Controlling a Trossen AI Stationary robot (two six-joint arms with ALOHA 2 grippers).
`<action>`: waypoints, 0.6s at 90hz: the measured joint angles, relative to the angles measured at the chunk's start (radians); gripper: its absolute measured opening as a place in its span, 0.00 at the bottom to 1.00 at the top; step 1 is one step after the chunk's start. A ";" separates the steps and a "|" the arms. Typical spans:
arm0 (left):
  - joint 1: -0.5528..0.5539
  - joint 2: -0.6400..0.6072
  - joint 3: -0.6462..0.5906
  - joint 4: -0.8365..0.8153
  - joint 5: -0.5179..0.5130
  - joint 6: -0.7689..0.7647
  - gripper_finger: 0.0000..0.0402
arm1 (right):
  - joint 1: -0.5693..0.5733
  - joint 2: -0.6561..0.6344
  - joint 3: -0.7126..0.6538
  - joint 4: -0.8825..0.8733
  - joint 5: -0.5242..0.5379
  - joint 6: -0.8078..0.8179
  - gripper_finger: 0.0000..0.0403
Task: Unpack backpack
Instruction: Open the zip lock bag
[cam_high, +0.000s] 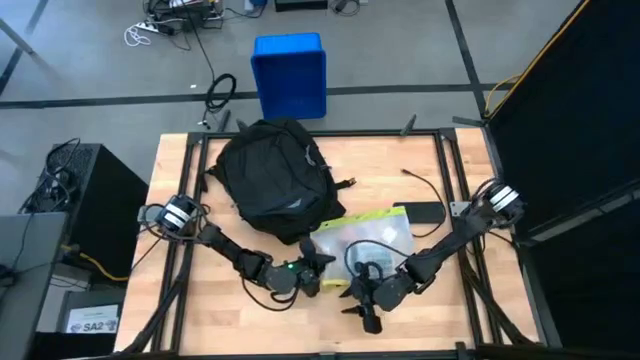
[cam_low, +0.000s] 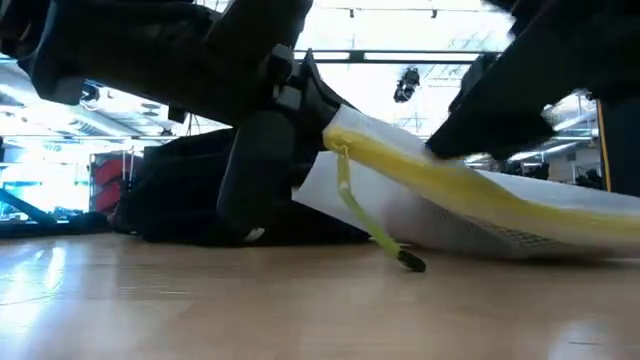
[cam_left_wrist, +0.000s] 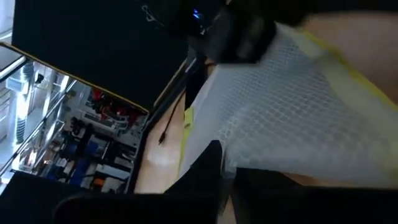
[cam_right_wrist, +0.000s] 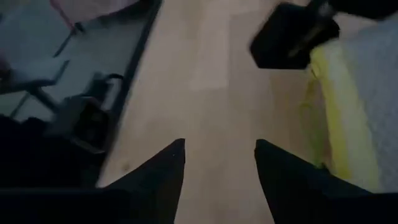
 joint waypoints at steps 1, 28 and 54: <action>0.000 0.000 0.000 0.000 0.000 0.000 0.00 | -0.003 0.005 0.000 0.007 0.002 0.001 0.43; -0.002 -0.002 0.000 -0.003 0.031 0.001 0.00 | -0.056 0.034 0.000 0.045 0.112 0.060 0.42; -0.002 -0.003 0.003 -0.001 0.047 0.000 0.00 | -0.094 0.034 0.000 0.070 0.094 0.099 0.44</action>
